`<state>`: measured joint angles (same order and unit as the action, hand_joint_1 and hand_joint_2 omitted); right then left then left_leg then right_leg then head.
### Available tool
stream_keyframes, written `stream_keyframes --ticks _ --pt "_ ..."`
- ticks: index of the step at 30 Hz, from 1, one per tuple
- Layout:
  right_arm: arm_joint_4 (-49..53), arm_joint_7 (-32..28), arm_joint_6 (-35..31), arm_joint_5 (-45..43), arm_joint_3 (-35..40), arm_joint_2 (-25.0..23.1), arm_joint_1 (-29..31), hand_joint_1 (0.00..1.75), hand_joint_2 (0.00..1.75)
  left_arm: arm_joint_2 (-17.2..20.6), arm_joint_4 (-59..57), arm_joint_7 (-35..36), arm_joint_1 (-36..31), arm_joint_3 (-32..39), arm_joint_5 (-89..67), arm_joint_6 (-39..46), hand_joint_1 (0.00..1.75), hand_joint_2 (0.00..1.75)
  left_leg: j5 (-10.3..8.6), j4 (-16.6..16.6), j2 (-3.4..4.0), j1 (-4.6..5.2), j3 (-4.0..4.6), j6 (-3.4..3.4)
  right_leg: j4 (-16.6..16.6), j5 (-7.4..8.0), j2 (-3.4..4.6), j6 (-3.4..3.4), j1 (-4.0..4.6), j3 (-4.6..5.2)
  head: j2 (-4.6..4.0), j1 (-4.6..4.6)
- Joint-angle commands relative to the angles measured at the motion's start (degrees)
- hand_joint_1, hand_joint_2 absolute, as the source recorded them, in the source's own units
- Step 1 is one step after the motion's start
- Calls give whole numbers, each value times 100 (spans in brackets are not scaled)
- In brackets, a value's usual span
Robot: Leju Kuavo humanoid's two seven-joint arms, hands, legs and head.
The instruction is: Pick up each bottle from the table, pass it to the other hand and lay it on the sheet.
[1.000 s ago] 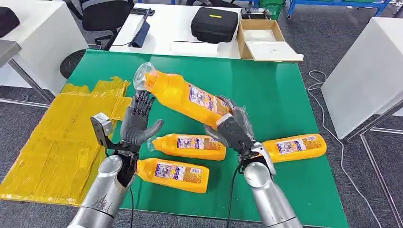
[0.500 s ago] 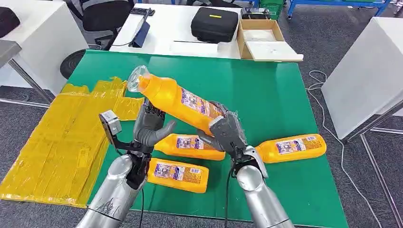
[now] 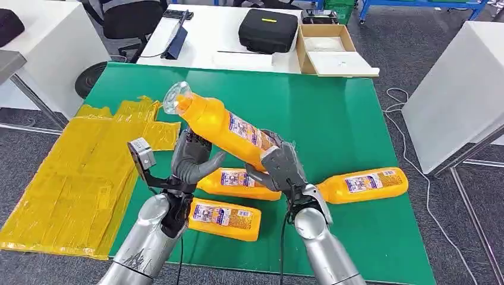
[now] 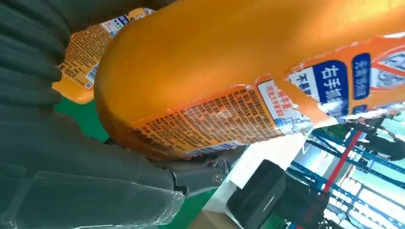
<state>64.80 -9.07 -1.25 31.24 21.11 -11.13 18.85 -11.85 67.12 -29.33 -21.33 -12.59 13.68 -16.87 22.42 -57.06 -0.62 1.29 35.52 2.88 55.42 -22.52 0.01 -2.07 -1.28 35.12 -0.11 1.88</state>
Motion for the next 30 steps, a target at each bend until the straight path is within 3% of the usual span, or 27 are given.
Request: stream_keyframes --ticks 1,8,17,30 --pt "-1049 118 -44 304 215 -313 398 168 175 -71 -287 96 -362 -254 19 23 0 175 10 -8 4 -13 -17 -31 0 -7 -1 18 13 -22 0 0" --pt "-1701 342 -15 1010 1186 -736 363 171 175 19 -444 69 -453 -40 29 281 0 175 10 -1 21 -13 -22 -29 -4 -3 14 18 12 -20 0 0" --pt "-1863 220 73 1161 1802 -840 246 169 175 116 -390 19 -311 226 17 429 0 175 11 1 17 -15 -24 -26 -6 -6 11 16 12 -23 0 0" --pt "-1876 192 48 1082 2021 -772 389 164 175 63 -317 -30 -275 376 46 327 0 175 9 -3 0 -15 -14 -28 -2 -9 -4 18 13 -18 0 -2"
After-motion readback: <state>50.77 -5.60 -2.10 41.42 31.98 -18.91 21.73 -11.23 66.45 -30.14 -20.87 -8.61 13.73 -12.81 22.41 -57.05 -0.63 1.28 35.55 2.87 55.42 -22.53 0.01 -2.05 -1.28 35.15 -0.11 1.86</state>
